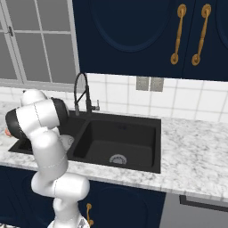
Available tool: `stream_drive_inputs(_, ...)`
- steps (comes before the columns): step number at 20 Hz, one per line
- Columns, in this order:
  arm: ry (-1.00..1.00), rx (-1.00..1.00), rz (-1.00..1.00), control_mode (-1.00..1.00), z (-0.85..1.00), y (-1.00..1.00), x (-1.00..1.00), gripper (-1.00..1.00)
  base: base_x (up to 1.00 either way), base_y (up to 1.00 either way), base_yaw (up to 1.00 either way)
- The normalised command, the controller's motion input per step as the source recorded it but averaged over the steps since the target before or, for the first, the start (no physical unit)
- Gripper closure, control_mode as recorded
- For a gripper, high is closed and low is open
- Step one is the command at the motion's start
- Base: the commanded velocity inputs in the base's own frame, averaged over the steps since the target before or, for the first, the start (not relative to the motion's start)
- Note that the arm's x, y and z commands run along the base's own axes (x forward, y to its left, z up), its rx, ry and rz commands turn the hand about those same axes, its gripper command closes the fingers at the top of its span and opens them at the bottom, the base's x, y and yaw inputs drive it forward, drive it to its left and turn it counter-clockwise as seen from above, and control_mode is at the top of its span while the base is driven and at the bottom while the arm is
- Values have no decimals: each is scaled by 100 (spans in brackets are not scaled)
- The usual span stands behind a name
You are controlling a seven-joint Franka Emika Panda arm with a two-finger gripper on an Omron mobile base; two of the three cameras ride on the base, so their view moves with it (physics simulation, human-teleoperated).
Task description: Put the colander in the sink, put the peach, apple in the colander, and turn on the sink faucet and pour water over the colander.
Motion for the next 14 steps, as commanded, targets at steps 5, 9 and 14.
stream_drive_inputs(5,-3,0,0,-100,-34,9,37,100,0,0,0)
stream_drive_inputs(9,-1,0,0,-100,-40,5,30,100,0,0,0)
stream_drive_inputs(14,0,0,0,-100,-49,10,19,100,0,0,0)
